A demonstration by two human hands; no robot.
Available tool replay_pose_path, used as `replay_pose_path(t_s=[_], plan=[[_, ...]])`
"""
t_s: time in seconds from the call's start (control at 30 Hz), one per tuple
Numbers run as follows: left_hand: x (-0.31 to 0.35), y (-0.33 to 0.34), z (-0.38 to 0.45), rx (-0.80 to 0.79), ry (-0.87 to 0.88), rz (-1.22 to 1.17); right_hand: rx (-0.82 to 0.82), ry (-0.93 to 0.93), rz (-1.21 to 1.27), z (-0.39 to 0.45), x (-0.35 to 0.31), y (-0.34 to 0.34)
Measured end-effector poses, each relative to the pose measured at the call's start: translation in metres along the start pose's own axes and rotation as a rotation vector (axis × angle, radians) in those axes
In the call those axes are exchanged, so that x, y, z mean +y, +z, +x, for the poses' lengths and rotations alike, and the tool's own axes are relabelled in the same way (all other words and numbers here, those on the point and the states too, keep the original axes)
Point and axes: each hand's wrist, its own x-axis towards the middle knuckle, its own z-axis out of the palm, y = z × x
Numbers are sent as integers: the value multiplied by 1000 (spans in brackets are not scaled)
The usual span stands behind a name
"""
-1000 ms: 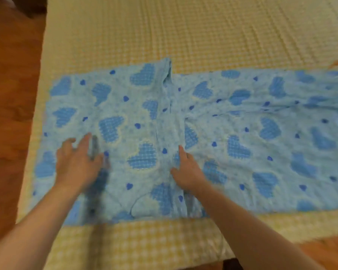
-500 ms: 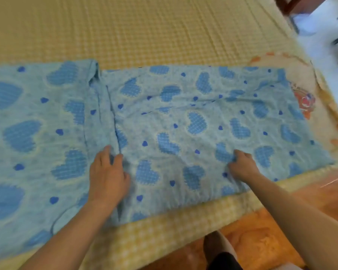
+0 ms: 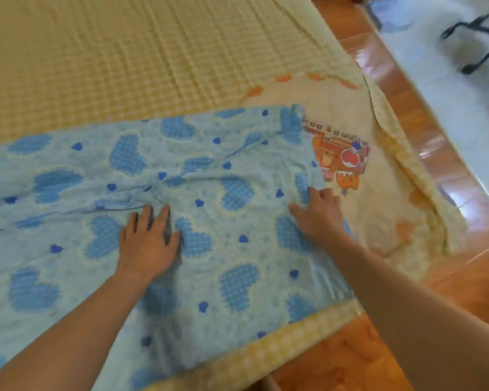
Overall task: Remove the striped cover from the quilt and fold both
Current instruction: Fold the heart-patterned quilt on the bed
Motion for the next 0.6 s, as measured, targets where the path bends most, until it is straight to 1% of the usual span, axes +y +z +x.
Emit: replay_pose_path(t_s=[0.07, 0.13, 0.2, 0.23, 0.27, 0.3, 0.33, 0.37, 0.4, 0.43, 0.5, 0.53, 0.6], plan=[[23, 0, 4, -66, -28, -3, 54, -31, -14, -8, 9, 5], [36, -7, 8, -88, -38, 31, 92, 45, 14, -8, 20, 3], [39, -16, 13, -76, -47, 73, 48, 166, 130, -1, 28, -3], [41, -20, 15, -74, -54, 72, 10, 173, 205, 4, 32, -6], [44, -23, 17, -75, -60, 65, -8, 138, 257, 7, 38, -7], [48, -24, 18, -64, -53, 59, 32, 80, 275, 7, 45, -8], [53, -22, 17, -39, -21, 66, 114, 34, 266, 6, 54, -10], [60, -18, 15, -18, 30, 81, 187, 24, 248, 6, 68, -12], [69, -13, 12, -18, 72, 91, 195, 43, 236, 7, 83, -13], [79, -8, 7, -49, 80, 96, 140, 62, 231, 8, 97, -12], [95, 3, 2, -150, 19, 123, -22, 54, 203, 15, 124, -5], [103, 6, 3, -182, -21, 142, -61, 16, 194, 22, 134, -4], [117, 6, 10, -213, -84, 130, -70, -24, 249, 41, 143, -8]])
